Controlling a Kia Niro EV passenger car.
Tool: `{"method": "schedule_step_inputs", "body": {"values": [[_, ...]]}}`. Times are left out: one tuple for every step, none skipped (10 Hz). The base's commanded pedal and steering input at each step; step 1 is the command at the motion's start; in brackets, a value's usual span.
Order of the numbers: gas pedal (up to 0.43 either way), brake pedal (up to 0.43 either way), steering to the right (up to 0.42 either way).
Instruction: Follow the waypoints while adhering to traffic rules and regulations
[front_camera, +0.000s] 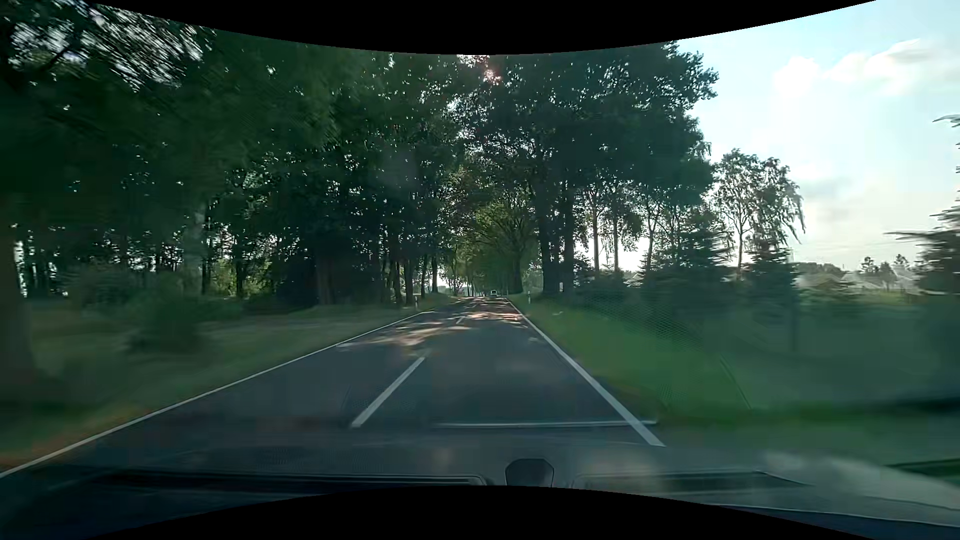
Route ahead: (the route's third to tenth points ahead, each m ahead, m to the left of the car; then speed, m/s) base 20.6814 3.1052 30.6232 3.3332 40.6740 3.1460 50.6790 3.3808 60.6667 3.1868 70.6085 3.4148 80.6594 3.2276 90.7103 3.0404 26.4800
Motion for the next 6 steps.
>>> {"method": "schedule_step_inputs", "body": {"values": [[0.000,0.000,-0.003],[0.000,0.000,-0.003],[0.000,0.000,-0.003],[0.000,0.000,-0.002],[0.000,0.000,-0.003],[0.000,0.000,-0.002]]}}
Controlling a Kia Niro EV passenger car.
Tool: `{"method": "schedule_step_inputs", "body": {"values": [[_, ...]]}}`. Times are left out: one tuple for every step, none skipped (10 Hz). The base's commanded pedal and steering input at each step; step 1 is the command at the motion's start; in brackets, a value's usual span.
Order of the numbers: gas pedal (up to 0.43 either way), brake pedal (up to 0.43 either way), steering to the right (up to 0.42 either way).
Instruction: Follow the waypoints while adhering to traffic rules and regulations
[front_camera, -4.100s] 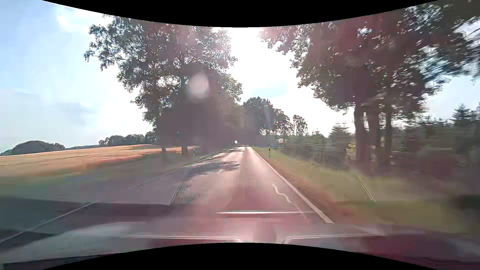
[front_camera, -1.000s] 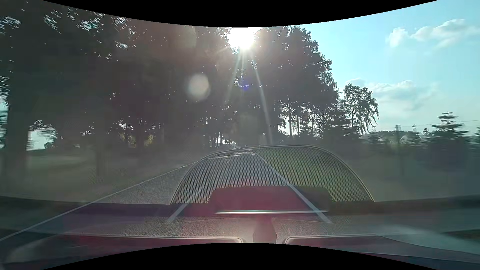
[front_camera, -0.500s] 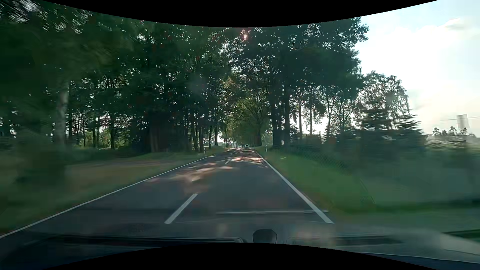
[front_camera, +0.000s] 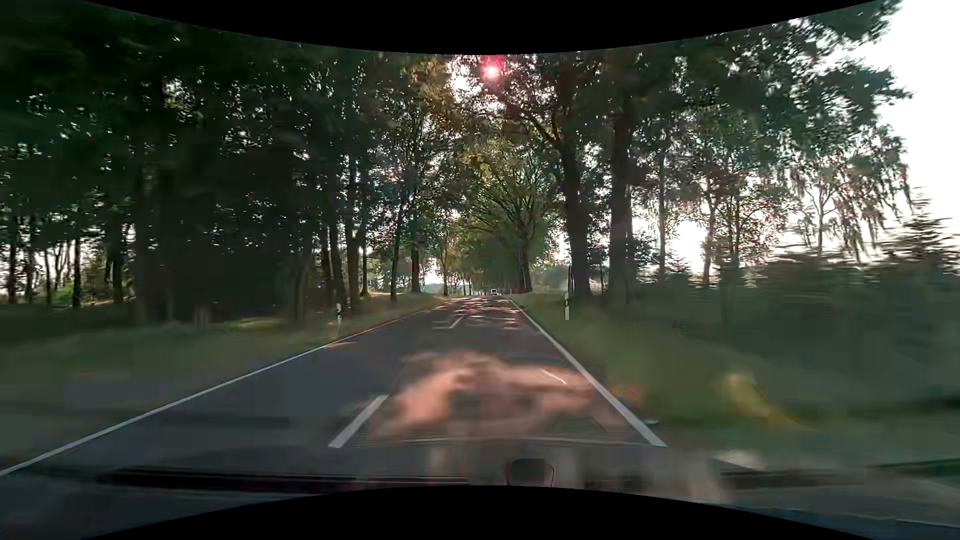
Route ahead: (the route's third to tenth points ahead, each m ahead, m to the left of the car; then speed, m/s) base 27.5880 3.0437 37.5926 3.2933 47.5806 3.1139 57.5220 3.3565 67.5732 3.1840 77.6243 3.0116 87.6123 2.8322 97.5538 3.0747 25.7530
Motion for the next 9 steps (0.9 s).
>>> {"method": "schedule_step_inputs", "body": {"values": [[0.000,0.000,-0.002],[0.000,0.000,-0.002],[0.000,0.000,-0.002],[0.000,0.000,-0.002],[0.000,0.000,-0.002],[0.000,0.000,-0.002],[0.000,0.000,-0.001],[0.000,0.000,-0.001],[0.000,0.000,-0.002]]}}
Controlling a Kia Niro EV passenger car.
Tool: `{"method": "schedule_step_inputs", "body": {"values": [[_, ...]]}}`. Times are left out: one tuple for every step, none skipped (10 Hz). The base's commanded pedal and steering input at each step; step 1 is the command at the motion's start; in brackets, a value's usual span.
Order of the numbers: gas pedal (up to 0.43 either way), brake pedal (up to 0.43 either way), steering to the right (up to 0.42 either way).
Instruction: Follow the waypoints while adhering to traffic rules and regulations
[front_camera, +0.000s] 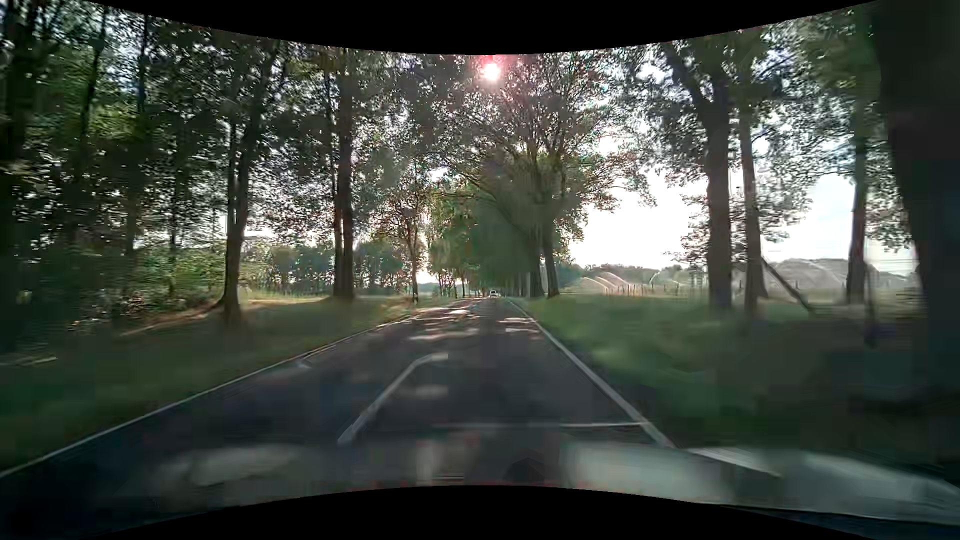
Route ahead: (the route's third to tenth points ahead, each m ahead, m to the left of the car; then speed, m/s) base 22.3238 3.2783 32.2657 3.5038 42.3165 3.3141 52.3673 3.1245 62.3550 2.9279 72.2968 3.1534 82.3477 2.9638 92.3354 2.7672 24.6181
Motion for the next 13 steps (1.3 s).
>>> {"method": "schedule_step_inputs", "body": {"values": [[0.000,0.000,-0.002],[0.000,0.000,-0.002],[0.000,0.000,-0.002],[0.000,0.000,-0.002],[0.000,0.000,-0.002],[0.000,0.000,-0.002],[0.000,0.000,-0.002],[0.000,0.000,-0.002],[0.000,0.000,-0.002],[0.000,0.000,-0.002],[0.000,0.000,-0.002],[0.000,0.000,-0.002],[0.000,0.000,-0.002]]}}
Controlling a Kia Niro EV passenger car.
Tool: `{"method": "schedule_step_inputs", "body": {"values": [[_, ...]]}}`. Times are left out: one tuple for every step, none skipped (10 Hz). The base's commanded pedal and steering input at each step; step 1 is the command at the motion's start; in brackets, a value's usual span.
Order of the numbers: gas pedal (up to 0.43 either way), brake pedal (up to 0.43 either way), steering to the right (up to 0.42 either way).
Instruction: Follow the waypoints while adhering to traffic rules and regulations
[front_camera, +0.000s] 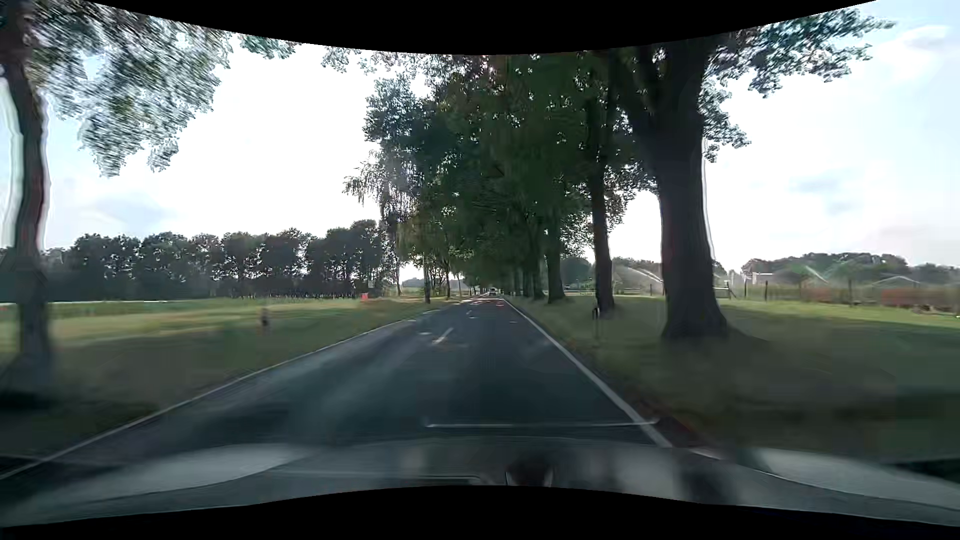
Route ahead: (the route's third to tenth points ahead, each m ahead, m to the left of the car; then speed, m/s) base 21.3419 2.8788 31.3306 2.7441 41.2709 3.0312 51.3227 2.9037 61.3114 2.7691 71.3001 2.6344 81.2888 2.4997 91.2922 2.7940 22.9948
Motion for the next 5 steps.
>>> {"method": "schedule_step_inputs", "body": {"values": [[0.000,0.000,-0.002],[0.000,0.000,-0.002],[0.000,0.000,-0.003],[0.000,0.000,-0.003],[0.000,0.000,-0.003]]}}
